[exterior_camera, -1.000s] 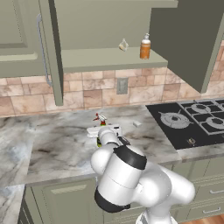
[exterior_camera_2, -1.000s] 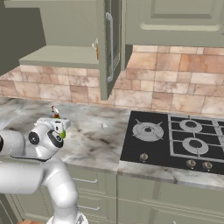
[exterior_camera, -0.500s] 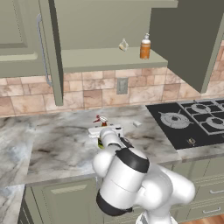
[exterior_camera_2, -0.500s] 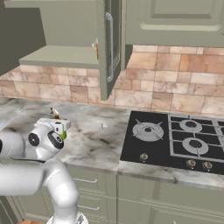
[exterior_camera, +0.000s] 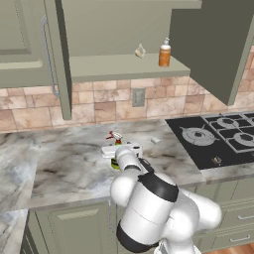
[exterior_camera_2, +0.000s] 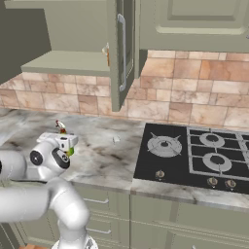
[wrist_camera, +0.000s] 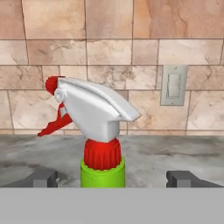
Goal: Pick the soap dispenser and spray from the cabinet and place them on the counter.
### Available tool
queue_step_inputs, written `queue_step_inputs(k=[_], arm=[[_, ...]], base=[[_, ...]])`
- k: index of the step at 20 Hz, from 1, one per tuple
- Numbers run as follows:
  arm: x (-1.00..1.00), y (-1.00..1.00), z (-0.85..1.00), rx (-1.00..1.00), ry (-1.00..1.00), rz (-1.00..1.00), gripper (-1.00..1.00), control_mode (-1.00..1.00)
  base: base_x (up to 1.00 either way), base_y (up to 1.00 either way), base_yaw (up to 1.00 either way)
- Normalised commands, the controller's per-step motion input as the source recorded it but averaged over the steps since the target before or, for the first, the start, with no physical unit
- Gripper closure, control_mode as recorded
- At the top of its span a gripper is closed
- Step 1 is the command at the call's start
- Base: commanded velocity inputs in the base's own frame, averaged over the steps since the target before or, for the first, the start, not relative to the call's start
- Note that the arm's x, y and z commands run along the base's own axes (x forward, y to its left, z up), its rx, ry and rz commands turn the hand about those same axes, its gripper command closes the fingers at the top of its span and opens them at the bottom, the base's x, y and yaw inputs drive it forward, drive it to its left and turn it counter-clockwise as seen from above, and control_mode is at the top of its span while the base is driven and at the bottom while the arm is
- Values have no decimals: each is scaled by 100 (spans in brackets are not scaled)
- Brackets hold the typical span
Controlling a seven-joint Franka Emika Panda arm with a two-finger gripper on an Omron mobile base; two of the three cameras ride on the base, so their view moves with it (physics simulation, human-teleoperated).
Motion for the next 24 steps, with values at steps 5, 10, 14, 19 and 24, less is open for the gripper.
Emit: queue_step_inputs(k=[5,10,14,19,24], arm=[[-19,-2,17,0,1,-2,-100,-100],[-24,-10,48,1,12,-7,-100,-100],[-24,-13,59,0,21,-11,-100,-100],[-22,-14,72,1,26,-13,-100,-100],[-25,-20,72,0,28,-13,-100,-100]], base=[[0,0,0],[0,0,0],[0,0,0],[0,0,0],[0,0,0]])
